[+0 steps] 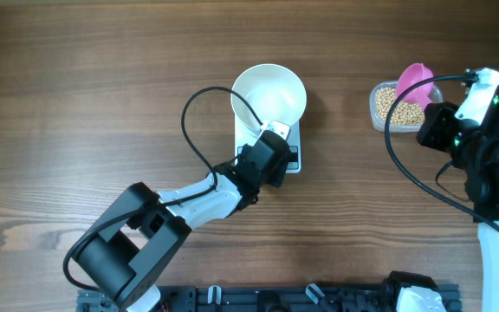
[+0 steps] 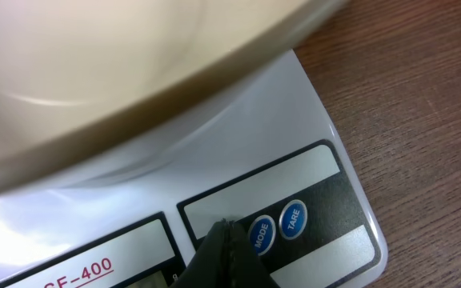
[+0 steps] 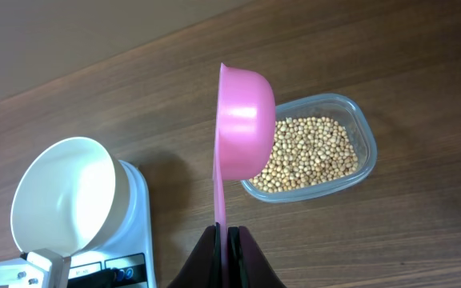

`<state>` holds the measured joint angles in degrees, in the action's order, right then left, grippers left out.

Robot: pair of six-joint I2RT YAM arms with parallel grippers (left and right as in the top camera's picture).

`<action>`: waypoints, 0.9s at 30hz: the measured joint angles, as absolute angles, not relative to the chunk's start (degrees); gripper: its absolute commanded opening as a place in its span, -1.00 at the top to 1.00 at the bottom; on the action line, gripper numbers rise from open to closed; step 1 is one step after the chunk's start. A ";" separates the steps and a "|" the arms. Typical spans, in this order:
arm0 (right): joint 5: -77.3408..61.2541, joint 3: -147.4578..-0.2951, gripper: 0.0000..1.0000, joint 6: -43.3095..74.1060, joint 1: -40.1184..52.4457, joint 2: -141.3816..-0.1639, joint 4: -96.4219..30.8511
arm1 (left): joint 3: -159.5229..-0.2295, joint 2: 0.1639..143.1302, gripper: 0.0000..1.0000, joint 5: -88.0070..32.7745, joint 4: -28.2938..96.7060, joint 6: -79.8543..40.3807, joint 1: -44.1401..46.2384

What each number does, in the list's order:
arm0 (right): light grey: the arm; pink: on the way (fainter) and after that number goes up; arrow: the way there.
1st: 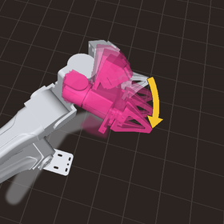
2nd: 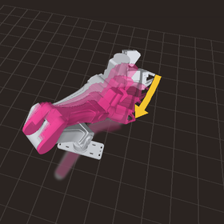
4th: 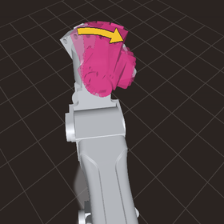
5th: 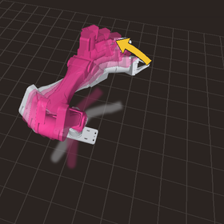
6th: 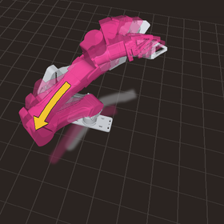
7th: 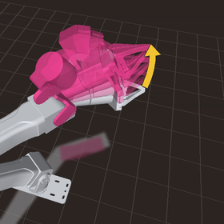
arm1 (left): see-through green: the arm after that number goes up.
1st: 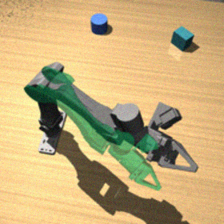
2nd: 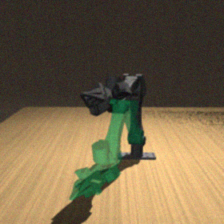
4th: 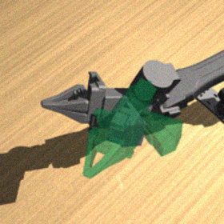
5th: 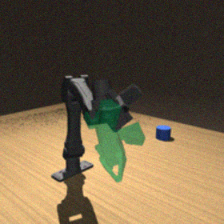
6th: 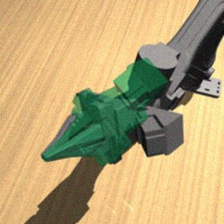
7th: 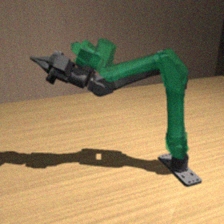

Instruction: Scoop item into bowl and weigh 150g on scale

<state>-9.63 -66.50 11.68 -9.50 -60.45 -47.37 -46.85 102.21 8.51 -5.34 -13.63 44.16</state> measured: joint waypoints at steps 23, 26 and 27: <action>-9.63 -66.50 0.91 11.68 -9.50 -60.45 -47.55 | -47.55 102.21 0.92 8.49 -3.31 -13.63 44.16; -9.63 -66.50 0.91 11.68 -9.50 -60.45 -47.57 | -47.77 102.21 0.92 8.47 -2.72 -13.63 44.16; -9.63 -66.50 0.92 11.68 -9.50 -60.45 -47.57 | -47.81 102.21 0.92 8.47 -2.66 -13.63 44.16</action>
